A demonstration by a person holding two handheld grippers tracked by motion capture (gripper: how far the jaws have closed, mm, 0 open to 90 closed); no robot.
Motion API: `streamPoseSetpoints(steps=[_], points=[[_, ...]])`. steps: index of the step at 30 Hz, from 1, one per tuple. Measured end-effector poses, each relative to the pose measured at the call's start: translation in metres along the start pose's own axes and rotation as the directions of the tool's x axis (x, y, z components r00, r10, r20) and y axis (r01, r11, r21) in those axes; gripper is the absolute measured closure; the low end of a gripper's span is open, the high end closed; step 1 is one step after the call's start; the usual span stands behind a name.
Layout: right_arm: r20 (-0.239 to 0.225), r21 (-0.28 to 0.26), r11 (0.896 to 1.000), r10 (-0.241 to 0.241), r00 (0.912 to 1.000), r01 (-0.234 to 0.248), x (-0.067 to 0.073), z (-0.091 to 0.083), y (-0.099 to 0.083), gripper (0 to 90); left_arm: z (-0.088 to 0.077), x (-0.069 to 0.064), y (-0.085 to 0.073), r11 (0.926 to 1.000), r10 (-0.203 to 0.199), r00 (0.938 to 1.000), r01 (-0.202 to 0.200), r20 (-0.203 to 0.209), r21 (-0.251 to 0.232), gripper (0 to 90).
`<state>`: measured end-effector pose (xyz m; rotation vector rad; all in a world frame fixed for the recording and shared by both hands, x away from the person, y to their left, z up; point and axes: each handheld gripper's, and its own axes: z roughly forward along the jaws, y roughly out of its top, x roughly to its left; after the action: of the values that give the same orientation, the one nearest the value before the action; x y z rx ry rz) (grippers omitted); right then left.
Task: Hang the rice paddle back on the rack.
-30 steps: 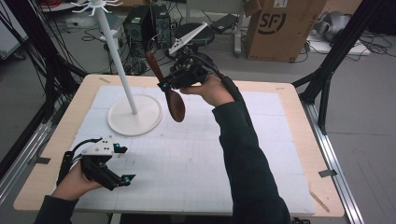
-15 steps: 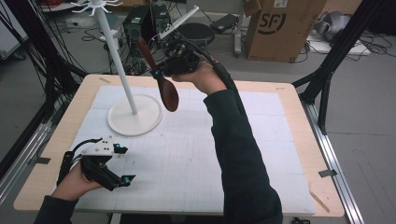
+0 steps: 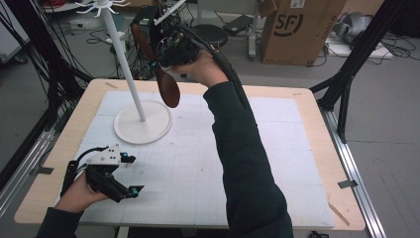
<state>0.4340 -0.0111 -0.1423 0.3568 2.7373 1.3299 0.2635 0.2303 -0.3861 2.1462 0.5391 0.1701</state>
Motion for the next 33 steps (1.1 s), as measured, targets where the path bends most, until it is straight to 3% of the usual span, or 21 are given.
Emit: streamPoseSetpoints(steps=[12, 33], points=[[0.035, 0.01, 1.0, 0.019, 0.9992, -0.02, -0.004, 0.002, 0.025, 77.8, 0.003, -0.003, 0.002, 0.9999, 0.01, 0.9999, -0.01, 0.011, 0.005, 1.6], [0.096, 0.035, 0.999, 0.037, 0.9947, -0.041, -0.011, 0.016, 0.049, 77.8, 0.006, -0.006, 0.003, 0.9997, 0.019, 0.9994, -0.02, 0.03, 0.011, 1.6]])
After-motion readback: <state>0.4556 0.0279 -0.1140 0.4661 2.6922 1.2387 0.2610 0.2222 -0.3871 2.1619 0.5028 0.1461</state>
